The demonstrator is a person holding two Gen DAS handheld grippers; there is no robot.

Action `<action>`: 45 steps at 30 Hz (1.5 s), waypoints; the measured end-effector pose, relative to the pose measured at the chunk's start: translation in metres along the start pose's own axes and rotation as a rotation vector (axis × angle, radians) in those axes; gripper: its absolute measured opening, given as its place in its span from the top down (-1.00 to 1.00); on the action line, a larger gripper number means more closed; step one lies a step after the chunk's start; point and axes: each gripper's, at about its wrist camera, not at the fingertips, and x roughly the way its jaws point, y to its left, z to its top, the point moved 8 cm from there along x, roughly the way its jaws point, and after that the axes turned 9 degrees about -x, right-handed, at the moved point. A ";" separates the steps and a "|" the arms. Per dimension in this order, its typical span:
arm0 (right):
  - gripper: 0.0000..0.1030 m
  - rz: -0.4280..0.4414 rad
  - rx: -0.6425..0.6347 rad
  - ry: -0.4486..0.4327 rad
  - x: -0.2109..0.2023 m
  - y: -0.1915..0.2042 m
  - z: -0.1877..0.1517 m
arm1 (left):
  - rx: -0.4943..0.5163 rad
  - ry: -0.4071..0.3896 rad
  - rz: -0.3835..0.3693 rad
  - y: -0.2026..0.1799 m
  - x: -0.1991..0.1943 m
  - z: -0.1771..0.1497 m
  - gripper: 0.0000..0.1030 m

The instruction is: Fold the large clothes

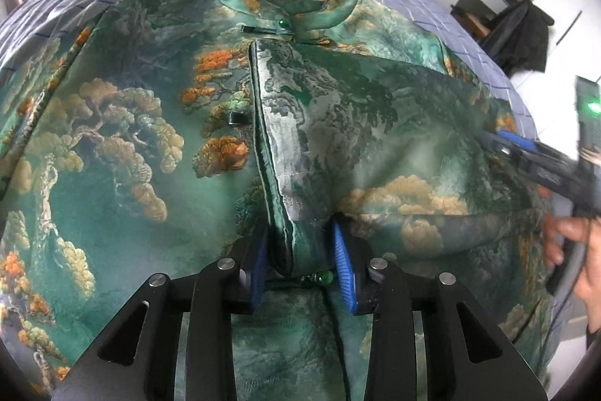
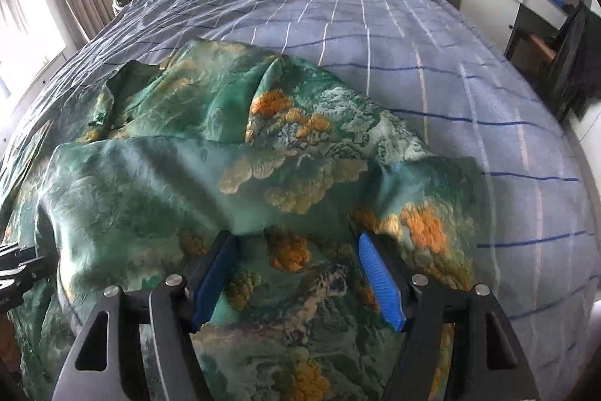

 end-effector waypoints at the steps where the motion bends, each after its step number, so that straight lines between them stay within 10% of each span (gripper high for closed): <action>1: -0.35 -0.006 -0.011 -0.005 -0.010 0.002 -0.004 | 0.002 -0.001 0.002 -0.001 0.000 0.002 0.35; 11: -0.39 -0.028 -0.116 0.057 -0.034 0.029 -0.058 | 0.039 -0.030 0.045 -0.005 -0.001 -0.001 0.27; 20: -0.43 -0.103 -0.097 0.018 -0.062 0.034 -0.059 | 0.163 -0.154 0.152 0.010 -0.072 -0.034 -0.68; 31: -0.52 -0.027 -0.072 -0.070 -0.162 0.093 -0.124 | 0.205 -0.264 0.370 0.086 -0.140 -0.102 -0.74; 37: -0.52 -0.011 -0.110 -0.105 -0.189 0.143 -0.154 | 0.064 -0.253 0.385 0.149 -0.155 -0.106 -0.80; 45: -0.52 -0.001 -0.219 -0.111 -0.207 0.184 -0.168 | -0.375 -0.328 0.296 0.279 -0.194 -0.071 -0.83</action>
